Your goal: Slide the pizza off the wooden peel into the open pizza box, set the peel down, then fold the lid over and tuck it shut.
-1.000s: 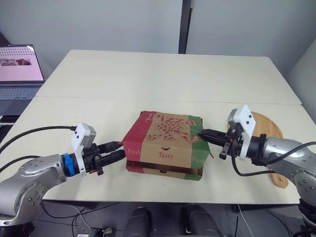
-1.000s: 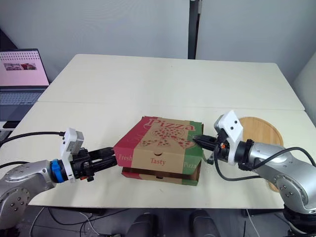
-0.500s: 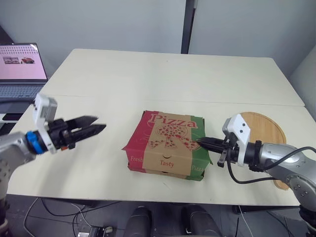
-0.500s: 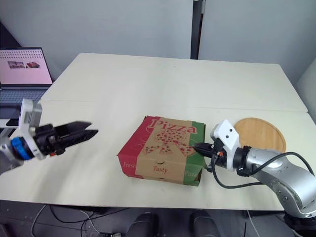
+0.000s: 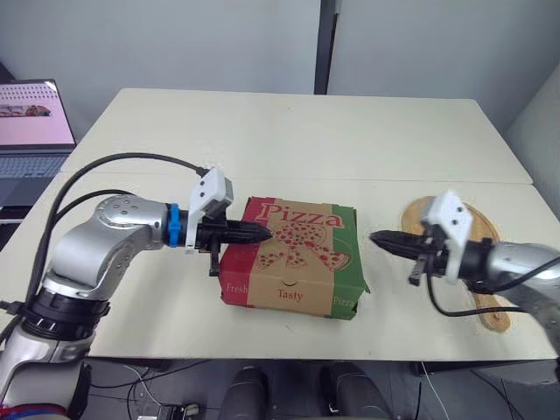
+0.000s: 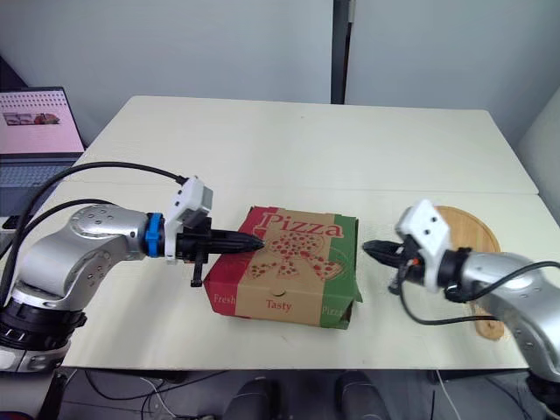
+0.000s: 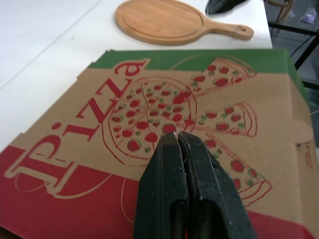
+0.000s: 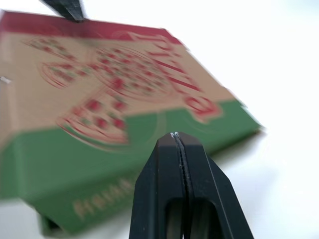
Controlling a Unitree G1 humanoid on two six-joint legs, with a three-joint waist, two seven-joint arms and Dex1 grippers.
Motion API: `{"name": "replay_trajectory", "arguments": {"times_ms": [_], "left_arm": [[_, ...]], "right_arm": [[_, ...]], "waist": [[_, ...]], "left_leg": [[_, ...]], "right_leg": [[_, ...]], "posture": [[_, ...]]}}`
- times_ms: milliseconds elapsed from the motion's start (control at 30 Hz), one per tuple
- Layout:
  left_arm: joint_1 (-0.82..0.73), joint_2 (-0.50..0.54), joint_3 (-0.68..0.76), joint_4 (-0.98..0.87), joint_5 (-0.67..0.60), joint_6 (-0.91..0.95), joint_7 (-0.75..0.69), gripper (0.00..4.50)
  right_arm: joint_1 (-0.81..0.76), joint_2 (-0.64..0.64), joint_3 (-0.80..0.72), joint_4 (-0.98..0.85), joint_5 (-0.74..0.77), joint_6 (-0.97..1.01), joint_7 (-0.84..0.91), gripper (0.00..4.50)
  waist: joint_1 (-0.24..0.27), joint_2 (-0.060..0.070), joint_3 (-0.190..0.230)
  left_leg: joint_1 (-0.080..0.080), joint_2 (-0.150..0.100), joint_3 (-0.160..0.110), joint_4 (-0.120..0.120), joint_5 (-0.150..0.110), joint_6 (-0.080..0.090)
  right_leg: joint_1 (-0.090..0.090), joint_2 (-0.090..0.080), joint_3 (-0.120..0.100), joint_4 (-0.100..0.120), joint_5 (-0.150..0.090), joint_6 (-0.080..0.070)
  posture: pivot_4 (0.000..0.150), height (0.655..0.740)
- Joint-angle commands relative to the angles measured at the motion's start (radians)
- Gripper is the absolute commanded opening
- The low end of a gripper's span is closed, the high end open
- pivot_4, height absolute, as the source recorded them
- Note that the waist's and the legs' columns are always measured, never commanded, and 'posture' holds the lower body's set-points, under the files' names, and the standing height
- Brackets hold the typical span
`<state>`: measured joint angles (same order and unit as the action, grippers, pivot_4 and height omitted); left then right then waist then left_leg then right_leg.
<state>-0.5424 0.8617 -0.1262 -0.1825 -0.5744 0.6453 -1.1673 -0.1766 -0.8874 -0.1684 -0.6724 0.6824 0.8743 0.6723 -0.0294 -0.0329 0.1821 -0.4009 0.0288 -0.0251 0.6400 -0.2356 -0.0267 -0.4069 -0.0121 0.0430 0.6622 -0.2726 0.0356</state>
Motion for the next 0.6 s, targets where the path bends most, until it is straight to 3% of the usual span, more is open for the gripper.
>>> {"name": "replay_trajectory", "arguments": {"times_ms": [33, 233, 600], "left_arm": [[-0.021, -0.010, 0.003, 0.000, 0.024, -0.031, -0.022, 0.03], [-0.015, -0.015, 0.010, 0.008, 0.038, -0.039, -0.048, 0.03], [-0.007, -0.019, 0.009, -0.001, 0.054, -0.034, -0.055, 0.03]], "right_arm": [[0.085, -0.071, -0.009, -0.012, -0.052, -0.056, 0.073, 0.00], [0.201, -0.042, 0.043, -0.004, -0.090, -0.119, 0.097, 0.00], [0.114, 0.019, 0.140, -0.037, -0.039, -0.072, 0.091, 0.00]], "waist": [[0.001, 0.000, 0.000], [-0.002, 0.000, 0.000], [-0.001, 0.000, 0.000]], "left_leg": [[0.000, 0.000, 0.000, 0.000, 0.000, 0.000], [0.000, 0.000, 0.000, 0.001, 0.000, 0.000], [0.000, 0.000, 0.000, 0.003, 0.000, 0.000]], "right_leg": [[0.000, 0.000, 0.000, 0.000, 0.000, 0.000], [0.000, 0.000, 0.001, 0.001, 0.000, 0.000], [0.001, 0.000, 0.000, 0.002, 0.000, 0.000]], "posture": [[0.150, 0.7325], [0.150, 0.7325], [0.150, 0.7325]]}}
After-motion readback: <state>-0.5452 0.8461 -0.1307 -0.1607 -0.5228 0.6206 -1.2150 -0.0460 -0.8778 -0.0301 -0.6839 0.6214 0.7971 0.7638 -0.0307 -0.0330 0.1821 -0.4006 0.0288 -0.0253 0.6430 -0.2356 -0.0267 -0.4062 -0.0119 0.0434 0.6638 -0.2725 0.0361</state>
